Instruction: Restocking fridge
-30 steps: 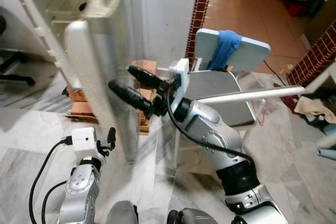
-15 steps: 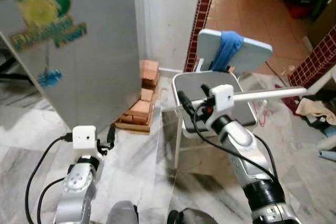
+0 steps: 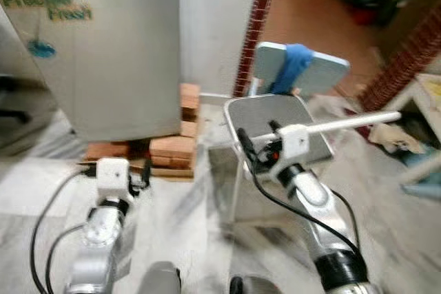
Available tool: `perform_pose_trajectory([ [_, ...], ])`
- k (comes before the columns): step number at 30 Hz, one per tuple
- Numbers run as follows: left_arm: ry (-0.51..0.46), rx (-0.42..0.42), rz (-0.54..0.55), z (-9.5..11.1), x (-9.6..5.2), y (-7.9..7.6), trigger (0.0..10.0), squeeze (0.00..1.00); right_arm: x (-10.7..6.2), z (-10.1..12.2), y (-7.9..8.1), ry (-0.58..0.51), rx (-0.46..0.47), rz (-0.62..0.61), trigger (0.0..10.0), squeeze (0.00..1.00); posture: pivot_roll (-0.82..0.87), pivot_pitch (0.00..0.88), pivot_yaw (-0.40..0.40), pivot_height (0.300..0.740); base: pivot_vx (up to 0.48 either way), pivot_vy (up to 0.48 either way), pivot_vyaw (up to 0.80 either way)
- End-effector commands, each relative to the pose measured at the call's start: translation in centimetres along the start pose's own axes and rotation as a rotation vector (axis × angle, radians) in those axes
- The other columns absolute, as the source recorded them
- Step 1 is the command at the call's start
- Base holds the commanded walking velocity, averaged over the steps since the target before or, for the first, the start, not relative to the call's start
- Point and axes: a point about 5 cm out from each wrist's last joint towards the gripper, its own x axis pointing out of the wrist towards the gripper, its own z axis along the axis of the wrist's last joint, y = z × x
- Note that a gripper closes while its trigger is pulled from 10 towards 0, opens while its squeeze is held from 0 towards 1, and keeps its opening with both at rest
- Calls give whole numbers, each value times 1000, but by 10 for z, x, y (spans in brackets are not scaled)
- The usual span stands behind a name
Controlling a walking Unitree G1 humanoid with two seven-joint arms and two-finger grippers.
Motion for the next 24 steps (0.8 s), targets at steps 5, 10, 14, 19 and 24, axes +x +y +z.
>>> perform_pose_trajectory([
  [5, -6, -1, 5, -3, -7, -4, 10000, 0, -10, -1, -28, 2, -56, -129, 10000, 0, 132, 94, -70, 740, 0, 480, 0],
  [10, -7, -1, 11, -5, -8, -3, 10000, 0, -15, -3, -34, 9, -68, -171, 10000, 0, 126, 91, -67, 740, 0, 480, 0],
  [14, -15, 0, 8, -3, -7, -6, 10000, 0, -16, -5, -38, 7, -67, -206, 10000, 0, 129, 93, -59, 740, 0, 480, 0],
  [19, -25, 22, 10, -2, -5, -6, 10000, 0, -15, -8, -44, 10, -69, -251, 10000, 0, 145, 76, -39, 740, 0, 480, 0],
  [24, -3, 61, 14, -7, -9, 6, 10000, 0, -28, -16, -56, 28, -71, -342, 10000, 0, 147, 44, 2, 740, 0, 414, 0],
])
